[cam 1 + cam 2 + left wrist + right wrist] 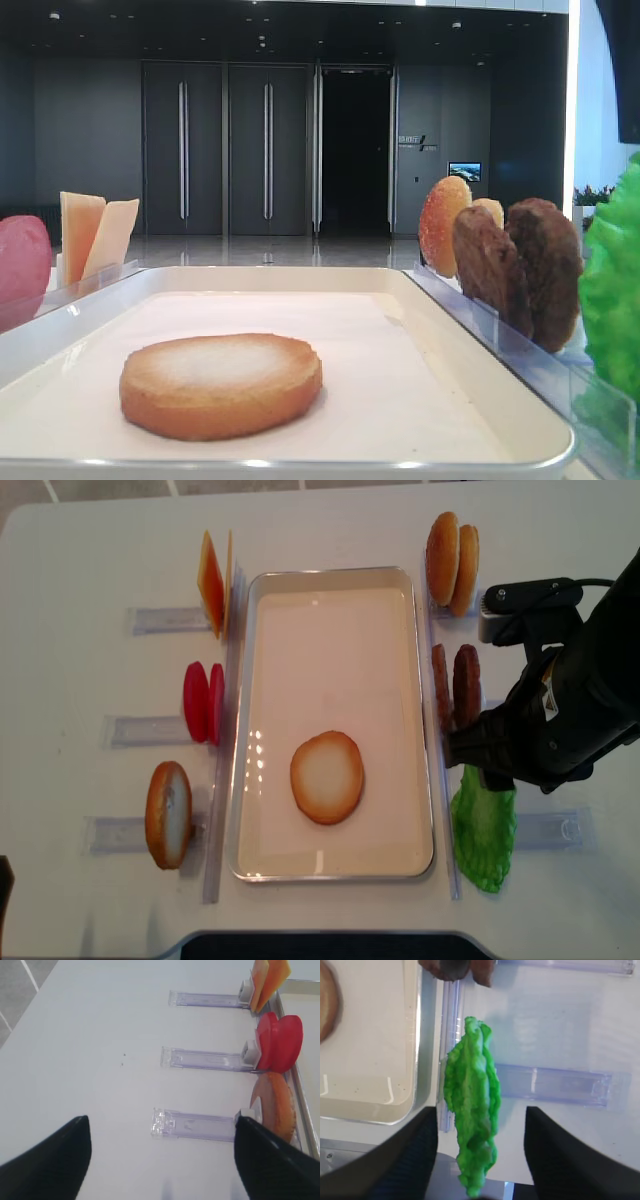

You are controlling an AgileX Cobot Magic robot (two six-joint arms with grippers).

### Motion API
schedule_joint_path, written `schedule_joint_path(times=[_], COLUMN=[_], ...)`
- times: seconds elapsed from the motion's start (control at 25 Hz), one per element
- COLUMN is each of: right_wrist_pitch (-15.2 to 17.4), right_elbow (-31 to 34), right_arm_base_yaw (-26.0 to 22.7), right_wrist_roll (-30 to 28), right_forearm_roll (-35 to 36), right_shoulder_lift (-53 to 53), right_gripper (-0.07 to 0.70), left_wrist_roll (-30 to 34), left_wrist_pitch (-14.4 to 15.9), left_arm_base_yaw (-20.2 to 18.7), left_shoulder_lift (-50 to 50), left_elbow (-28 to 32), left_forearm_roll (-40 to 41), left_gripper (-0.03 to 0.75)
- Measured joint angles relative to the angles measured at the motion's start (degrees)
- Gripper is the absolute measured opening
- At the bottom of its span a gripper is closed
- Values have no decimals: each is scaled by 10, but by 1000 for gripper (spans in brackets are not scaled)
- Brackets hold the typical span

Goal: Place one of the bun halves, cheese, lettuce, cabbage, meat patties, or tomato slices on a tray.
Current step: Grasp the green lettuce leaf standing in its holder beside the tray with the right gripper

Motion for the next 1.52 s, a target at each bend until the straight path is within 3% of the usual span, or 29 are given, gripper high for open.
schedule_joint_path(times=[0.48,0.72,0.88,1.52], right_wrist_pitch=[-16,-18,-18,-18], right_elbow=[18,18,18,18], right_arm_base_yaw=[0,0,0,0], right_wrist_roll=[-10,-12,-12,-16], right_forearm_roll=[18,22,21,13], right_shoulder_lift=[16,20,20,20], right_gripper=[390,210,148,141], left_wrist_roll=[0,0,0,2], left_wrist_pitch=[0,0,0,0], left_arm_base_yaw=[0,0,0,0], left_shoulder_lift=[0,0,0,0], left_elbow=[0,0,0,0], left_forearm_roll=[0,0,0,0], left_gripper=[692,692,692,692])
